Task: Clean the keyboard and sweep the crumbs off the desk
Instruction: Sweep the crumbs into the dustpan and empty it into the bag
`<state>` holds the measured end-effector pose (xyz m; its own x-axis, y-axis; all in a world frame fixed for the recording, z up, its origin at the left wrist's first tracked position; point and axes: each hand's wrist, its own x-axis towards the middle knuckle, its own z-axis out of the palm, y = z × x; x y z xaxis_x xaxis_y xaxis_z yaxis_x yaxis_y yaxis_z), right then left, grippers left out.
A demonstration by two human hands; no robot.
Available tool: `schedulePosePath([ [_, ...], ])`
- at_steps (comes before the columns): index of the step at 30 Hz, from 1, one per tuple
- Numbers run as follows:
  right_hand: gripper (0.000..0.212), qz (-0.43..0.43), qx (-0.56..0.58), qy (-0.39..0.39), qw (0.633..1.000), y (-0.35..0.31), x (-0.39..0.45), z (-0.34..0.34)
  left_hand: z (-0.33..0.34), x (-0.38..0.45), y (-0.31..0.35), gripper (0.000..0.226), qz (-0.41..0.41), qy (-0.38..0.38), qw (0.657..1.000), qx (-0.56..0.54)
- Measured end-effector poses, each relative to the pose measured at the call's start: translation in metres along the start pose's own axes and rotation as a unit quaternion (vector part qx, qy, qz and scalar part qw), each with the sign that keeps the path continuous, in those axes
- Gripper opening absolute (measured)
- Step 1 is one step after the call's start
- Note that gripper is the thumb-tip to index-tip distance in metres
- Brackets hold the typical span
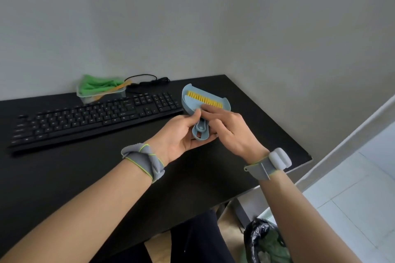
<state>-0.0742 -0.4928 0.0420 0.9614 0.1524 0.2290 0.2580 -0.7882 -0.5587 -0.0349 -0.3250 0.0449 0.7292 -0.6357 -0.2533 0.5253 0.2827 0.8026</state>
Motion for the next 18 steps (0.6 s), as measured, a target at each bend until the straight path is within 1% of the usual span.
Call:
schedulePosePath([
  [2, 0.049, -0.003, -0.026, 0.000, 1.000, 0.000, 0.004, 0.001, -0.003, 0.004, 0.002, 0.034, -0.001, -0.001, 1.000, 0.004],
  [5, 0.044, 0.003, -0.095, -0.002, 0.996, 0.001, 0.011, 0.000, -0.007, 0.011, 0.004, 0.034, -0.004, -0.001, 1.000, 0.008],
  [6, 0.044, 0.015, -0.100, -0.011, 0.995, 0.002, 0.013, 0.000, -0.007, 0.014, 0.004, 0.033, -0.006, 0.000, 1.000, 0.005],
  [8, 0.042, 0.034, -0.070, -0.028, 0.997, 0.005, 0.017, -0.001, -0.009, 0.018, 0.003, 0.032, -0.012, 0.001, 1.000, -0.001],
  [9, 0.040, 0.037, -0.041, -0.017, 0.998, 0.007, 0.017, 0.000, -0.009, 0.021, 0.003, 0.031, -0.017, 0.001, 1.000, -0.003],
  [10, 0.037, 0.036, -0.014, 0.017, 0.999, 0.009, 0.018, 0.002, -0.010, 0.023, 0.002, 0.031, -0.024, 0.001, 1.000, -0.002],
  [11, 0.033, 0.033, 0.001, 0.070, 0.997, 0.010, 0.018, 0.003, -0.010, 0.026, 0.002, 0.031, -0.030, 0.001, 1.000, -0.002],
  [13, 0.024, 0.037, -0.023, 0.181, 0.983, 0.011, 0.020, 0.005, -0.010, 0.032, 0.000, 0.031, -0.039, 0.006, 0.999, -0.009],
  [14, 0.022, 0.047, -0.046, 0.214, 0.975, 0.010, 0.021, 0.004, -0.009, 0.035, 0.000, 0.030, -0.042, 0.012, 0.999, -0.014],
  [15, 0.023, 0.060, -0.062, 0.227, 0.970, 0.010, 0.023, 0.002, -0.008, 0.038, 0.000, 0.029, -0.043, 0.017, 0.999, -0.016],
  [16, 0.028, 0.083, -0.065, 0.222, 0.969, 0.009, 0.025, 0.000, -0.007, 0.041, 0.000, 0.029, -0.042, 0.022, 0.999, -0.014],
  [18, 0.040, 0.151, -0.036, 0.168, 0.974, 0.006, 0.026, -0.005, -0.004, 0.047, 0.000, 0.030, -0.037, 0.027, 0.999, 0.002],
])
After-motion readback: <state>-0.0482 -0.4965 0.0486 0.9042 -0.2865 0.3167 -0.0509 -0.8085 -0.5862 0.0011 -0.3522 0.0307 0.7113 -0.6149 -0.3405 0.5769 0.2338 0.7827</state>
